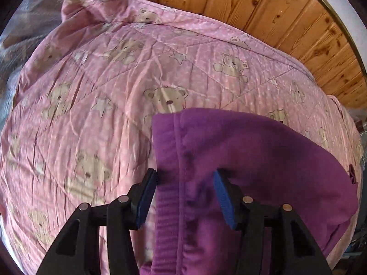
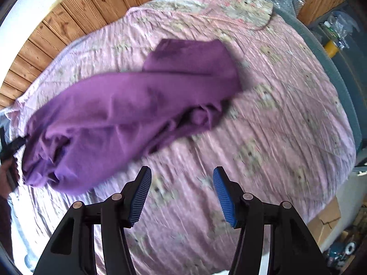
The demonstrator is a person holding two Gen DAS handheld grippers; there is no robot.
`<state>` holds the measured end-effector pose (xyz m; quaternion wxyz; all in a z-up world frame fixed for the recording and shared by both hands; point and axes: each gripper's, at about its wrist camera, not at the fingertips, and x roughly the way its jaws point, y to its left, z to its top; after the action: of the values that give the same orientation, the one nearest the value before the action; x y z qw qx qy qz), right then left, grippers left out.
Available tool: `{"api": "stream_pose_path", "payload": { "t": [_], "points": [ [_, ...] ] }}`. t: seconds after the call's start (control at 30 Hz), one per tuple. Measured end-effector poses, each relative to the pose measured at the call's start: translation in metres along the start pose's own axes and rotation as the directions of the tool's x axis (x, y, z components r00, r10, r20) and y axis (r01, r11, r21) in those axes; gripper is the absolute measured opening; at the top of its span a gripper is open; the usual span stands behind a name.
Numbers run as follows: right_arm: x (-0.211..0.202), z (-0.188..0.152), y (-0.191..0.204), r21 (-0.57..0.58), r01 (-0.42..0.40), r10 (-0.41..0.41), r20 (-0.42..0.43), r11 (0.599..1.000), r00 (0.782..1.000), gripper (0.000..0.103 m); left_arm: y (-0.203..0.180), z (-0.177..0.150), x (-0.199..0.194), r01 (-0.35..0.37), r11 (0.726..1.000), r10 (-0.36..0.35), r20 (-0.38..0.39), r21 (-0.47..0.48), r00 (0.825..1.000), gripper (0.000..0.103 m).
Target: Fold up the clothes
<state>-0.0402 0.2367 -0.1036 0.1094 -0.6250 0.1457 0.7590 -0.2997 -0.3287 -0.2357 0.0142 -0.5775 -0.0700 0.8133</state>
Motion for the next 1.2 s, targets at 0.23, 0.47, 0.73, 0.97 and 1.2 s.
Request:
{"api": "stream_pose_path", "payload": {
  "t": [0.23, 0.47, 0.73, 0.97, 1.2],
  "points": [
    [0.009, 0.019, -0.022, 0.083, 0.009, -0.012, 0.033, 0.996, 0.999, 0.057, 0.004, 0.023, 0.020, -0.005, 0.998, 0.008, -0.040, 0.067, 0.999, 0.054],
    [0.051, 0.091, -0.029, 0.085, 0.083, -0.088, 0.048, 0.993, 0.995, 0.057, -0.004, 0.016, 0.006, 0.010, 0.986, -0.013, 0.019, 0.169, 1.000, 0.025],
    [0.074, 0.156, -0.059, 0.164, 0.115, -0.133, 0.104, 0.980, 0.986, 0.058, 0.092, 0.002, -0.151, 0.112, 0.980, -0.043, 0.374, -0.165, 0.926, 0.020],
    [0.121, 0.178, -0.026, 0.044, 0.043, -0.045, 0.042, 0.998, 0.998, 0.059, 0.126, -0.026, -0.104, 0.020, 0.984, 0.009, 0.158, -0.179, 0.987, 0.020],
    [0.118, 0.184, 0.004, -0.096, 0.042, -0.033, 0.087, 0.995, 0.996, 0.006, 0.103, -0.005, -0.122, 0.088, 0.988, -0.048, 0.297, -0.124, 0.954, 0.020]
  ]
}}
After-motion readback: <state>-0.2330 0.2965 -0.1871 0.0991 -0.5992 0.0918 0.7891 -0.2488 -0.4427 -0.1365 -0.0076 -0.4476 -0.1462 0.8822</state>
